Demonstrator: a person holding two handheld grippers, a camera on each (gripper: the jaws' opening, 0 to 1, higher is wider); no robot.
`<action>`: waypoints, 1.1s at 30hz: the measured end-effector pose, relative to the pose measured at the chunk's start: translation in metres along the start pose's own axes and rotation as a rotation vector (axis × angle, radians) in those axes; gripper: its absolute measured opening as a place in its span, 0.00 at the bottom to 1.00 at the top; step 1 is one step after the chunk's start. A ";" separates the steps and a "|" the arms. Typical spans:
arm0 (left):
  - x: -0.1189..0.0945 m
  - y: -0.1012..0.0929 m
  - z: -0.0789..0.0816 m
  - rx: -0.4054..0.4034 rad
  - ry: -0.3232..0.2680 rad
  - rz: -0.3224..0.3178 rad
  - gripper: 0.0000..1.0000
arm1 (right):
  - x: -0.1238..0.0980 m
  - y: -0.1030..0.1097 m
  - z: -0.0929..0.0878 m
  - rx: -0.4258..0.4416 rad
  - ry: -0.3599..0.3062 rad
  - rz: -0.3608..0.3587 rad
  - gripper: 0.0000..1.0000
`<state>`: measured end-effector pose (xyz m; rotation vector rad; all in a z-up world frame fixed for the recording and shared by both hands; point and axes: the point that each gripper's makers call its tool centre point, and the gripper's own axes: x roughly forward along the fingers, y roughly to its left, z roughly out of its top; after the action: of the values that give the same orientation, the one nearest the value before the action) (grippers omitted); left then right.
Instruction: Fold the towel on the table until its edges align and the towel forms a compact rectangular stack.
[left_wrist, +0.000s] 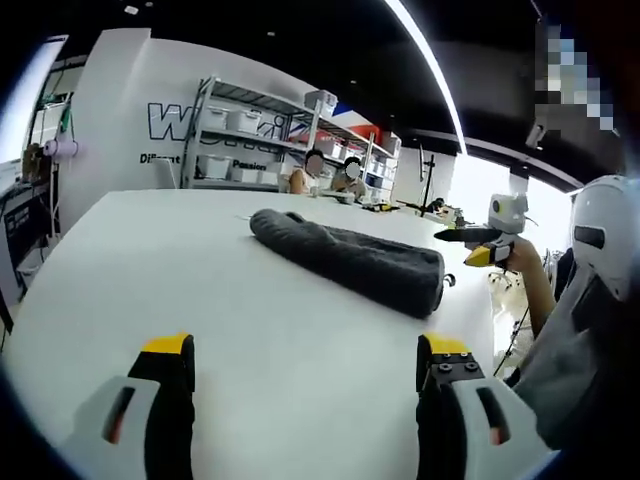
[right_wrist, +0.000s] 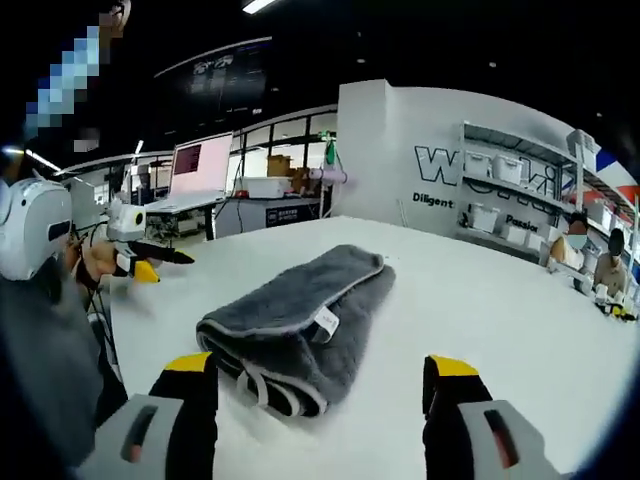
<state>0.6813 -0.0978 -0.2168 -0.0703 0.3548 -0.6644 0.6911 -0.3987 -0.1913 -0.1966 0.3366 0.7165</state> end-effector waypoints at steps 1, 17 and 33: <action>0.001 -0.001 -0.001 0.000 0.003 -0.005 0.97 | -0.002 0.002 -0.006 0.005 0.015 -0.007 0.89; 0.008 -0.013 -0.004 0.015 0.021 -0.046 0.97 | -0.017 0.015 -0.026 0.087 -0.018 -0.094 0.87; -0.002 -0.013 -0.002 0.013 0.005 -0.022 0.97 | 0.030 0.033 0.028 0.024 -0.174 0.020 0.50</action>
<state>0.6719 -0.1069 -0.2161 -0.0605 0.3546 -0.6891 0.6969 -0.3481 -0.1780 -0.1076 0.1815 0.7436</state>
